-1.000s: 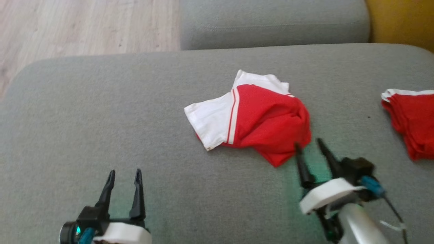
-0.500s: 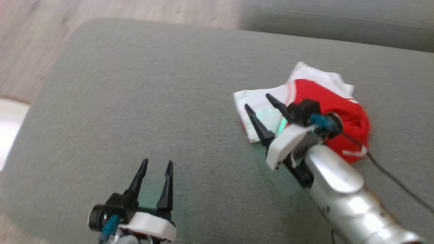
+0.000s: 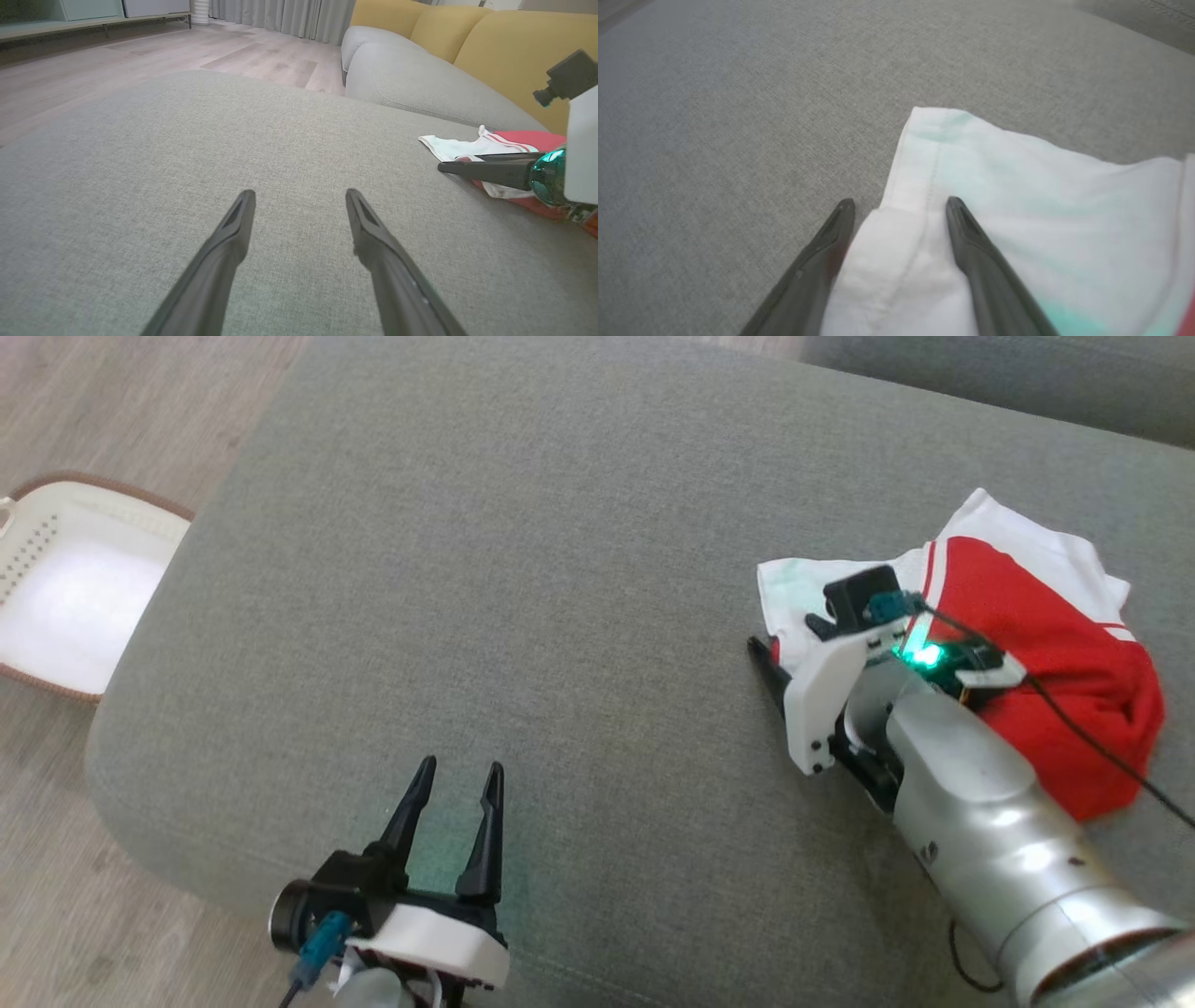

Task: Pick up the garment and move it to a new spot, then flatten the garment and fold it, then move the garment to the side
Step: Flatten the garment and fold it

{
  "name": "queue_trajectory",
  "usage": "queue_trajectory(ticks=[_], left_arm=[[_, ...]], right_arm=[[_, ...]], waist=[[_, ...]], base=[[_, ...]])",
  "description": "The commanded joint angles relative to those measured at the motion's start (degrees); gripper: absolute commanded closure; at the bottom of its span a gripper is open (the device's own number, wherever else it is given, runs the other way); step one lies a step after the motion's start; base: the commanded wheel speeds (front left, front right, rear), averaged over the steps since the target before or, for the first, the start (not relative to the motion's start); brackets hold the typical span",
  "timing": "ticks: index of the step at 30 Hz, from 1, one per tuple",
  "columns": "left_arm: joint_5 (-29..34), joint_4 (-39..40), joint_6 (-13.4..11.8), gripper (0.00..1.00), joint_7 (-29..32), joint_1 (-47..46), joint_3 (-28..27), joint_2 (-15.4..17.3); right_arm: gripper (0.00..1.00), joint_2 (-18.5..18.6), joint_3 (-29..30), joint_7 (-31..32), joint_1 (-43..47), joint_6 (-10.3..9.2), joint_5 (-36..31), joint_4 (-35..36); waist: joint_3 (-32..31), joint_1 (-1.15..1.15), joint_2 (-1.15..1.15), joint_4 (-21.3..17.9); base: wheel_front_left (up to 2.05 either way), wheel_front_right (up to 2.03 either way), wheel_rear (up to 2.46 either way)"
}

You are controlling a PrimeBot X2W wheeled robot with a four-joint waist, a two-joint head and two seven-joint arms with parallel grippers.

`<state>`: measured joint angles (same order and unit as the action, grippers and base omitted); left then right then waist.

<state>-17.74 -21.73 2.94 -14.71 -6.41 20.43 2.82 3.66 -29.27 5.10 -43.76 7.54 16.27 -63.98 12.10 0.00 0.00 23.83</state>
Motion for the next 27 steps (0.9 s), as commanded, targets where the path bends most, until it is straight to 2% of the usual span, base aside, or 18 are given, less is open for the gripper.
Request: queue_trajectory(ticks=[1, 3, 12, 18, 21, 24, 27], left_arm=[[-0.3, 2.0, -0.5, 0.0, -0.3, -2.2, -1.5, 0.1], [-0.5, 2.0, -0.7, 0.0, -0.3, -2.4, -1.6, 0.1], [-1.5, 1.7, -0.9, 0.0, -0.3, -3.2, -0.7, 0.1], [-1.2, 1.7, -0.6, 0.0, -0.3, -2.7, 0.0, 0.1], [-1.0, 1.4, -0.5, 0.0, -0.3, -2.2, -0.1, 0.1], [-0.4, 1.0, -0.4, 0.0, -0.3, -1.4, -0.7, 0.1], [0.2, 0.5, -0.3, 0.0, -0.3, -0.6, -2.0, 0.1]], right_arm=[[0.11, -0.8, -1.1, 2.0, 0.2, -0.05, 0.3, -0.6], [1.0, -0.8, -1.0, 2.3, 0.3, -0.05, 0.9, -0.7], [1.0, -0.8, 0.0, -8.0, -3.7, -0.05, 2.0, 2.4], [1.0, -0.8, -2.8, -18.0, -11.4, -0.05, 7.7, 12.4], [1.0, -0.8, -2.5, -19.5, -15.5, -0.05, 9.8, 16.0], [1.0, -0.8, 1.2, -20.0, -21.3, -0.05, 12.2, 21.7], [1.0, -0.8, 7.3, -20.1, -24.1, -0.05, 11.0, 25.6]], waist=[[0.3, 0.0, 0.0, 0.1], [0.5, 0.0, 0.0, -0.2], [0.2, 0.0, 0.0, -0.9], [-1.4, 0.0, 0.0, 0.5], [-2.1, 0.0, 0.0, 1.0], [-3.2, 0.0, 0.0, 1.2], [-4.3, 0.0, 0.0, 0.7]], base=[[0.0, 0.0, 0.0], [0.0, 0.0, 0.0], [0.0, 0.0, 0.0], [0.0, 0.0, 0.0], [0.0, 0.0, 0.0], [0.0, 0.0, 0.0], [0.0, 0.0, 0.0]])
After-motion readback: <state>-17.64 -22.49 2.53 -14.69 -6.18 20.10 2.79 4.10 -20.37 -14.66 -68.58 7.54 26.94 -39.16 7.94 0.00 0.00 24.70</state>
